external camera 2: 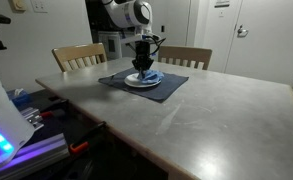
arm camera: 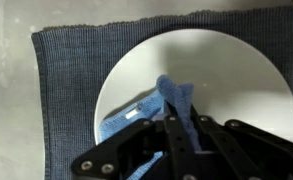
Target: Use the blue towel to wipe the white plate
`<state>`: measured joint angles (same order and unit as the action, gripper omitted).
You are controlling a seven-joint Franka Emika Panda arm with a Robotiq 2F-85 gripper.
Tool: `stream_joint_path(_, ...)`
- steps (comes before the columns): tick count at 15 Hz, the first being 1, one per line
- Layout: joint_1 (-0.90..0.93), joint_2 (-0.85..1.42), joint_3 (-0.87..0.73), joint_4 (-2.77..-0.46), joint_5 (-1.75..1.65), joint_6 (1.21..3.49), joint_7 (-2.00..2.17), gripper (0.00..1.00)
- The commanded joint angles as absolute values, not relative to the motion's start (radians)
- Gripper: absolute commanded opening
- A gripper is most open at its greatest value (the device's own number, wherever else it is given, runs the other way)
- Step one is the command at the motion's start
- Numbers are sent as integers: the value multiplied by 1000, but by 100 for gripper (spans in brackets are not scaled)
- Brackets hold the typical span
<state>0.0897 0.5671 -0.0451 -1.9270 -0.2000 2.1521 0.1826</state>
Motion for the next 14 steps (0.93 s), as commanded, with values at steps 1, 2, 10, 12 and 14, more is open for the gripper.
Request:
stream_joint_path(1, 100, 497, -28, -1968, -193, 2049, 163, 3)
stream_joint_path(2, 101, 490, -22, -1965, -191, 2011, 156, 3)
stream_joint_path(10, 98, 478, 56, -1968, -140, 1913, 34, 3)
stream_joint_path(12, 99, 484, 70, -1971, -123, 1918, 9, 3)
stream_joint_path(14, 101, 487, 79, -1977, -113, 1936, -4, 3)
